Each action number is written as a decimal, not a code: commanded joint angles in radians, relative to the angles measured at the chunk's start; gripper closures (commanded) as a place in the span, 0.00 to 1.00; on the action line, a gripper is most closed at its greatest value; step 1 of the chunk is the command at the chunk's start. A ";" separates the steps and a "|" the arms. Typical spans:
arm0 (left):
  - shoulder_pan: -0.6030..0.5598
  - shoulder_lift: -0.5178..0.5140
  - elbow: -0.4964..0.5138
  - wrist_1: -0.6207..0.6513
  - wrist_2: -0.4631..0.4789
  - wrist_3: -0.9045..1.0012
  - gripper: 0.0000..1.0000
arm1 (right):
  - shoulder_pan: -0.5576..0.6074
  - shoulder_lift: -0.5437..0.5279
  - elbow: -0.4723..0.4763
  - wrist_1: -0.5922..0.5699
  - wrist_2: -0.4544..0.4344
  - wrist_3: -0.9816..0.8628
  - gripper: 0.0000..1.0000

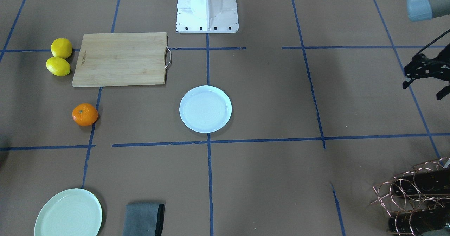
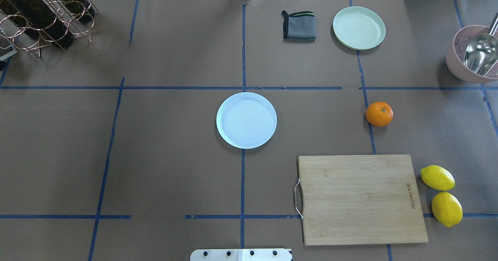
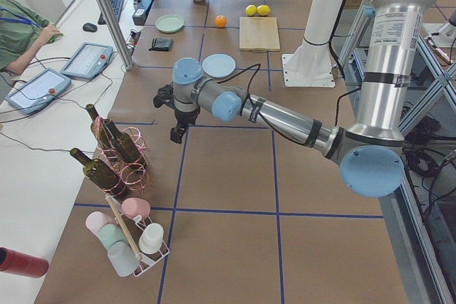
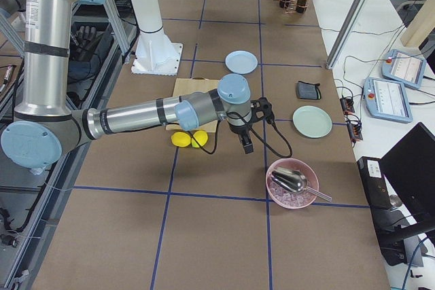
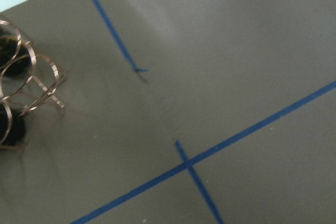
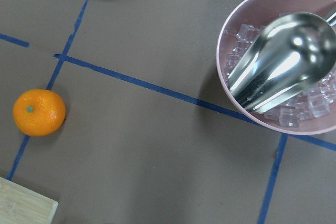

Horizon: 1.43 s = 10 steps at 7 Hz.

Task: Pick orange to plate
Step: 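Move the right gripper down over the orange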

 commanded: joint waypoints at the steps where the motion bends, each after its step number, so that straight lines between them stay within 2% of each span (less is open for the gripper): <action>1: -0.192 0.032 0.027 0.213 -0.004 0.249 0.00 | -0.099 0.066 0.007 -0.003 -0.046 0.126 0.00; 2: -0.263 0.112 0.053 0.200 -0.014 0.308 0.00 | -0.147 0.083 0.007 -0.003 -0.067 0.181 0.00; 4: -0.294 0.129 0.059 0.205 -0.011 0.299 0.00 | -0.309 0.129 0.006 0.003 -0.190 0.367 0.00; 5: -0.294 0.127 0.058 0.205 -0.011 0.298 0.00 | -0.407 0.164 -0.002 0.032 -0.280 0.485 0.00; 6: -0.294 0.127 0.056 0.205 -0.011 0.298 0.00 | -0.483 0.192 -0.019 0.075 -0.345 0.593 0.00; 8: -0.292 0.126 0.055 0.203 -0.011 0.298 0.00 | -0.589 0.233 -0.085 0.141 -0.466 0.696 0.00; 10: -0.292 0.126 0.055 0.203 -0.013 0.298 0.00 | -0.626 0.244 -0.116 0.159 -0.494 0.724 0.00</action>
